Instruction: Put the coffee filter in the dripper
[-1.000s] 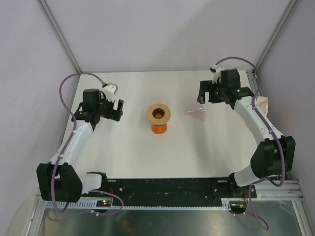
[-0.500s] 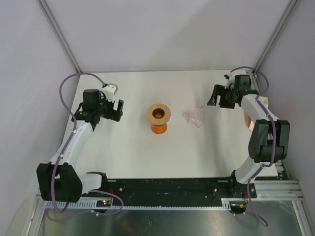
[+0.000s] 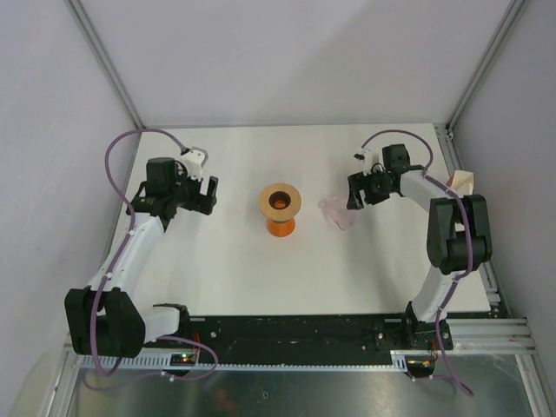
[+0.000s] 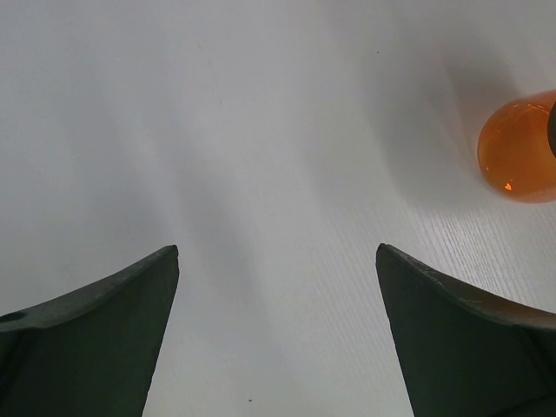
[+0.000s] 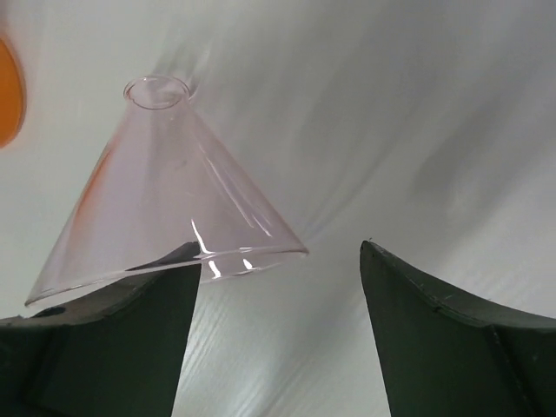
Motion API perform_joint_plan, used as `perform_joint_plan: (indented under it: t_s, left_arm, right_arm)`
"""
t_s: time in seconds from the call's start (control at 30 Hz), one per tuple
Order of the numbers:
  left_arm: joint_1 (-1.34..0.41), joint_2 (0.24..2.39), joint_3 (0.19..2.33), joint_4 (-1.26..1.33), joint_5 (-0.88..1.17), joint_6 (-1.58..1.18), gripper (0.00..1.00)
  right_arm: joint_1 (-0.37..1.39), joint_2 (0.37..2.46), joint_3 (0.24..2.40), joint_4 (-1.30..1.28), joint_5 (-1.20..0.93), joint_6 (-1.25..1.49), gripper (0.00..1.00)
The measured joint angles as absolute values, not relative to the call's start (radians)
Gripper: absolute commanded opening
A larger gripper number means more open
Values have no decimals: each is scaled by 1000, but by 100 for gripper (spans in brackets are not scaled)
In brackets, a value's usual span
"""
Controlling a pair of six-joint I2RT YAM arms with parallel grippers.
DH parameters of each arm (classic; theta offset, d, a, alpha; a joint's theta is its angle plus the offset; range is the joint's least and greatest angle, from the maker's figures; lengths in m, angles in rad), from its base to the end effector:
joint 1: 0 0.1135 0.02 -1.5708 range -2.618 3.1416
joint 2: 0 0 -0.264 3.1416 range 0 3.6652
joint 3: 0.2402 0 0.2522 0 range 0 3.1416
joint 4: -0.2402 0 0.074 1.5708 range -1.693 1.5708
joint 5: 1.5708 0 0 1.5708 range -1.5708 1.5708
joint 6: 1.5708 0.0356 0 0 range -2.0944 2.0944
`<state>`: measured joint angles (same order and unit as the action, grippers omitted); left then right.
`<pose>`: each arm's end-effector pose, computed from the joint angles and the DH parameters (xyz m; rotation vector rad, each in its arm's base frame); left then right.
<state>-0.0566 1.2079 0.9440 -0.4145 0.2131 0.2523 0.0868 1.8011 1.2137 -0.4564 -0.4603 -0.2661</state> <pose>0.2623 -0.0224 0.2861 0.4561 2.1874 -0.1332 0.3679 0.0479 0.1932 -0.6016 2.4630 0.5294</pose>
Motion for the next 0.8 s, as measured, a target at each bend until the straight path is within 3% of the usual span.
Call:
perform_joint_plan:
  t_s: [0.13, 0.33, 0.43, 0.8]
  left_arm:
    - [-57, 1208, 944, -414, 212, 253, 100]
    - [-57, 1208, 944, -414, 212, 253, 100]
    - [-57, 1208, 944, -414, 212, 253, 100]
    - [-57, 1208, 944, -414, 212, 253, 100]
  right_arm:
    - [110, 1843, 1213, -389, -493, -295, 41]
    - [112, 1889, 1213, -331, -519, -273, 21]
    - [121, 1899, 1212, -312, -535, -259, 4]
    - [150, 1898, 1212, -260, -561, -202, 0]
